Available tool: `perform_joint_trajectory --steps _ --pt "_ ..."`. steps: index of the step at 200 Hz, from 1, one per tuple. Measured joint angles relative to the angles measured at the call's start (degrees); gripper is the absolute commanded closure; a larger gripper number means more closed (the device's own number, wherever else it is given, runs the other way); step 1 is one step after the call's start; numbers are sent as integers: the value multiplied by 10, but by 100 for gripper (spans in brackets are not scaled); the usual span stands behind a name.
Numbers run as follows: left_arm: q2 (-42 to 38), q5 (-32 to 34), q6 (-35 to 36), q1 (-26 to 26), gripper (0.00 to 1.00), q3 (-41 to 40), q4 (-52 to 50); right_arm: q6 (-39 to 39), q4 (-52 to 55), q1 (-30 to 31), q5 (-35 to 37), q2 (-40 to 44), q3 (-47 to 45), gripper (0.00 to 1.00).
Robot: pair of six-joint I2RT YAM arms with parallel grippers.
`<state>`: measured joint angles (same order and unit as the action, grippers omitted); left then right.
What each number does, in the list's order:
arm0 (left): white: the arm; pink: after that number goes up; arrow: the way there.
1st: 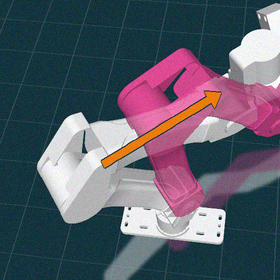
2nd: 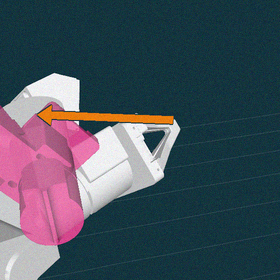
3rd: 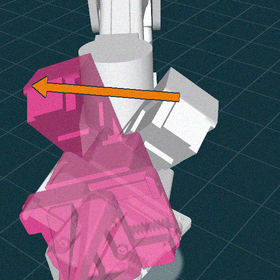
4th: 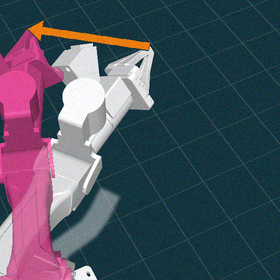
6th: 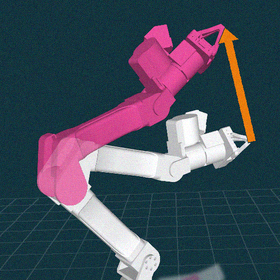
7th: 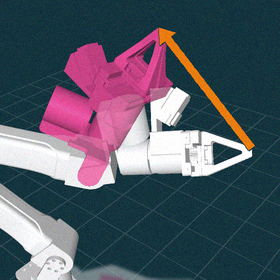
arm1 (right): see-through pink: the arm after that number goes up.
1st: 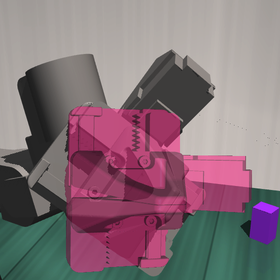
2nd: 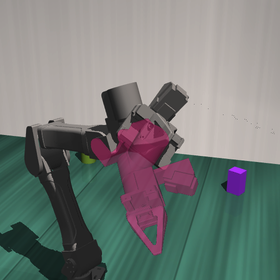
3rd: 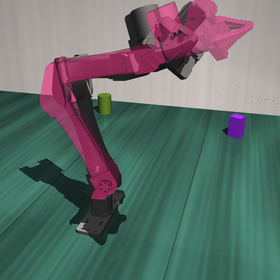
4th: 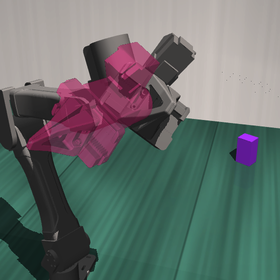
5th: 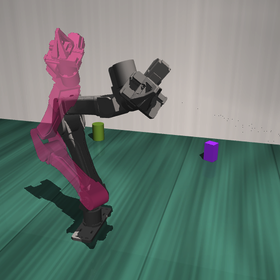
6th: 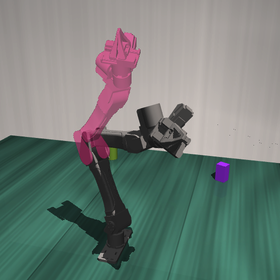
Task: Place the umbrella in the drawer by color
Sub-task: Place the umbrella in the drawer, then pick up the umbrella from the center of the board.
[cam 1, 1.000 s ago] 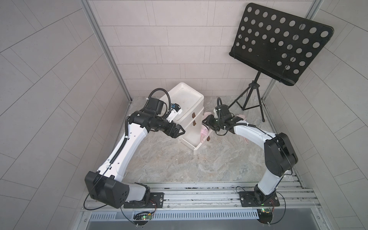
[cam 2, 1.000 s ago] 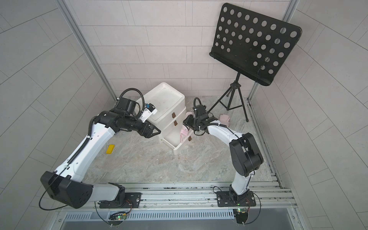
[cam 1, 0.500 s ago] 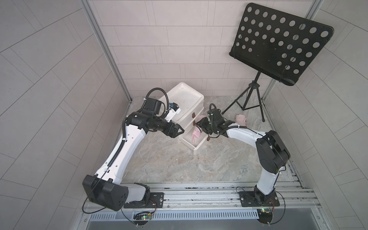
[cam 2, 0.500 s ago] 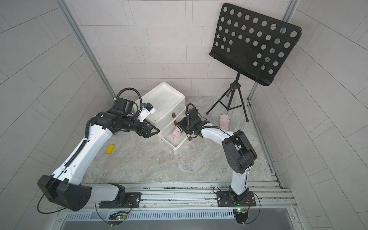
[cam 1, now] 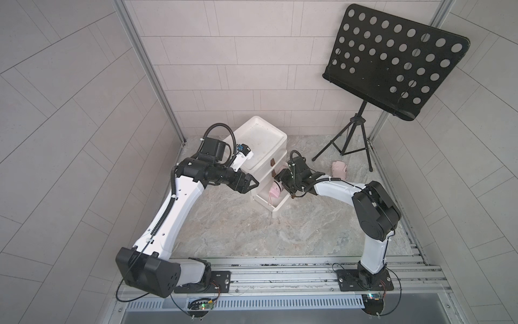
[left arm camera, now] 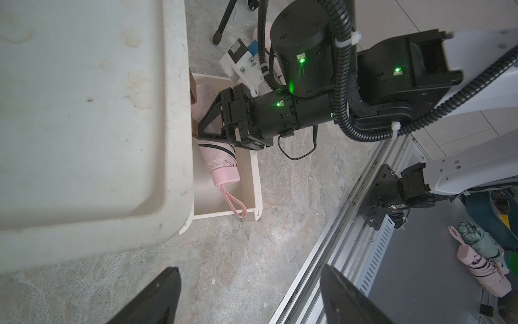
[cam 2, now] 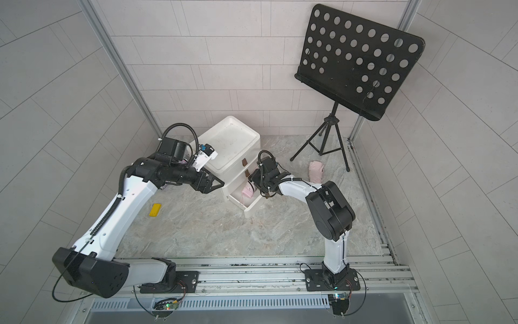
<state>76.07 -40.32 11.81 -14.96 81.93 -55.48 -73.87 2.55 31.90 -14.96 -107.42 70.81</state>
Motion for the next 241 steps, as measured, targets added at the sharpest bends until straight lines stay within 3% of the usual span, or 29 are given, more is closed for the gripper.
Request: perform_joint_trajectory --steps 36,77,135,181,241 --pt "-3 -4 -3 1 15 -3 3 0 3 2 2 0 7 26" --pt "-5 -6 -4 1 15 -6 7 19 16 3 20 12 9 25" --pt "-14 -21 -4 1 15 -6 6 96 56 -8 61 134 9 25" --pt "-20 -31 -4 -12 15 16 -18 217 134 -82 96 178 36 23" --pt "12 -25 -2 -106 15 72 -40 368 256 -174 181 149 61 20"
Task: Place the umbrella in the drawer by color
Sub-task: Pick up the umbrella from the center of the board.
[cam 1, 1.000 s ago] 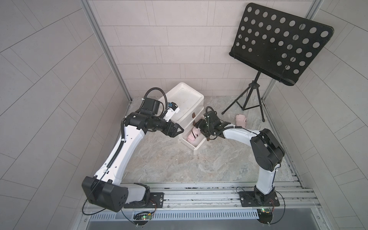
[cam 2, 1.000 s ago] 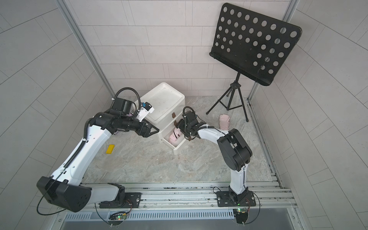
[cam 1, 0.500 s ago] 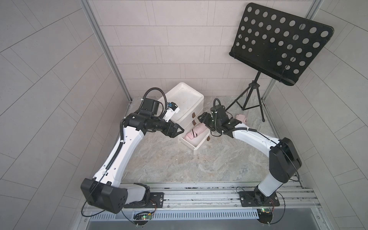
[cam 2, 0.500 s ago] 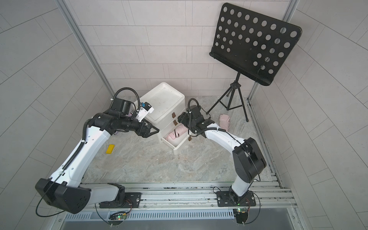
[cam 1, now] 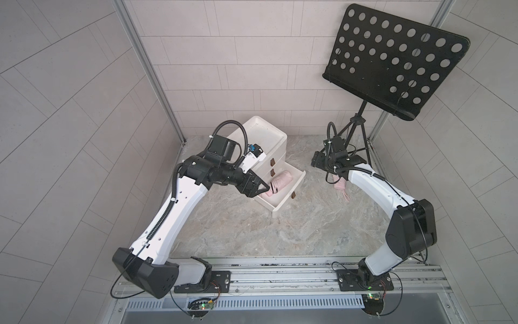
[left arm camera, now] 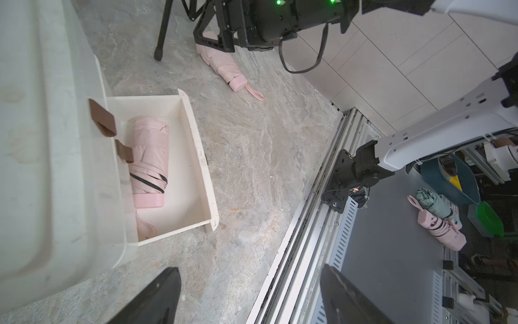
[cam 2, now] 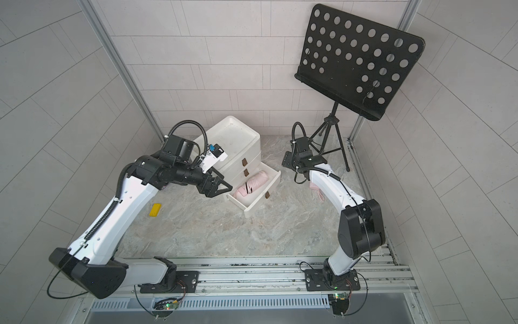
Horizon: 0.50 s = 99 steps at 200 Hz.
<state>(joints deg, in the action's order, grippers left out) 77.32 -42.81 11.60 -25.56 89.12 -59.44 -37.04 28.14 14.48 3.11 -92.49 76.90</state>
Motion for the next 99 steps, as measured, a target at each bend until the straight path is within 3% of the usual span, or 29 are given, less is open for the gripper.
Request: perform_joint_trajectory --steps 43,99 --pt "40 -5 0 -55 15 7 -2 52 40 -73 27 -54 6 19" --pt "57 -7 -5 -61 15 -8 22 89 71 -134 28 -145 66 17"
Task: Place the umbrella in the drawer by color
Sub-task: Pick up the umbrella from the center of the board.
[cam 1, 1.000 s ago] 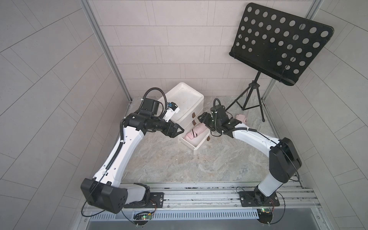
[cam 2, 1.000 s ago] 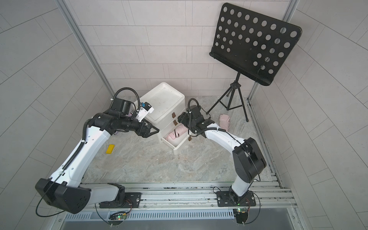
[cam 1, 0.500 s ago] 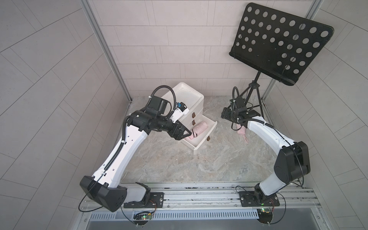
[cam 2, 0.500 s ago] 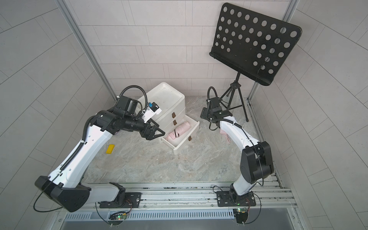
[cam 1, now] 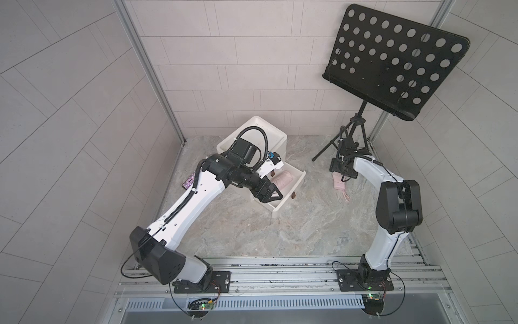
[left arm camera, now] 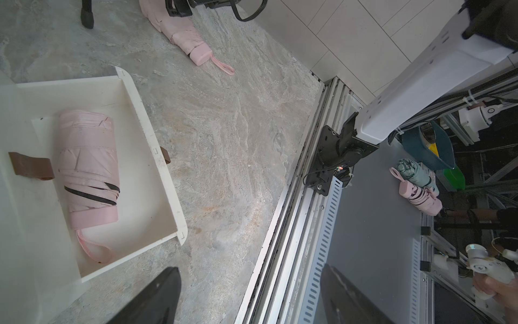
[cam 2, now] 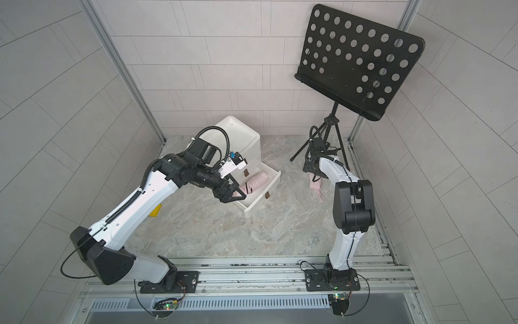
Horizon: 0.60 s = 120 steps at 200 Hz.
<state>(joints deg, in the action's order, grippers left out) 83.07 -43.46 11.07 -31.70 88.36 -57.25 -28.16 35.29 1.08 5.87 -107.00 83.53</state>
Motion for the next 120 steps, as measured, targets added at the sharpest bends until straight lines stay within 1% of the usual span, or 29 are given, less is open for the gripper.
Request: perform_joint_trajectory --steps 67,120 --pt "2 3 -1 0 15 -22 15 24 29 -32 -35 -114 118 15" --pt "2 10 -2 0 15 -26 19 33 53 -35 -53 -172 171 13"
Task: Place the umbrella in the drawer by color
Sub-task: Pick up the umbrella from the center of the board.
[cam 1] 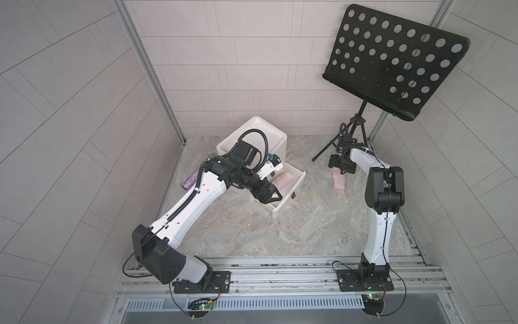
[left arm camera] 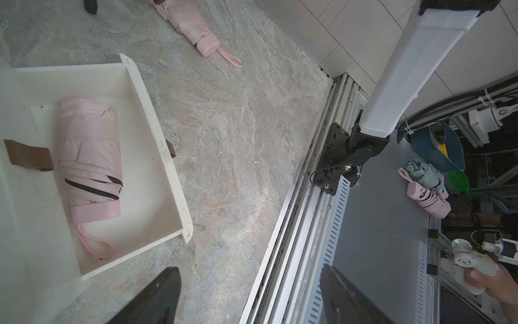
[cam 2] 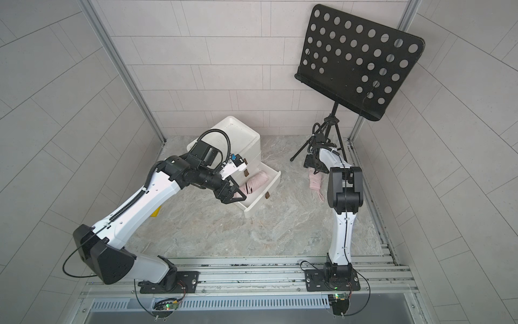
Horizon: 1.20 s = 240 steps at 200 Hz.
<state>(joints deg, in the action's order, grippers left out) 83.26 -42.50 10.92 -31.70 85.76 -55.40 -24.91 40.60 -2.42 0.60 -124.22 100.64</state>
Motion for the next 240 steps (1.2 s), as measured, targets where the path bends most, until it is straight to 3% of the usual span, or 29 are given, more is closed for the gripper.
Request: perform_joint_trajectory --steps 72,93,122,154,188,240 --pt "0 4 0 0 15 -3 4 4 7 -1 -9 -43 14 16" --pt "0 5 0 0 15 -6 5 7 5 -3 -16 -43 12 24" --pt "0 6 0 0 15 -7 6 6 -19 -1 -18 -28 -15 47" --pt "-1 11 0 1 15 -12 7 3 -33 14 -22 22 -81 61" --pt "-7 19 -2 11 15 -18 8 -8 -41 60 -33 95 -159 61" --pt "-37 40 -26 43 14 -19 28 -59 -68 187 -68 285 -216 61"
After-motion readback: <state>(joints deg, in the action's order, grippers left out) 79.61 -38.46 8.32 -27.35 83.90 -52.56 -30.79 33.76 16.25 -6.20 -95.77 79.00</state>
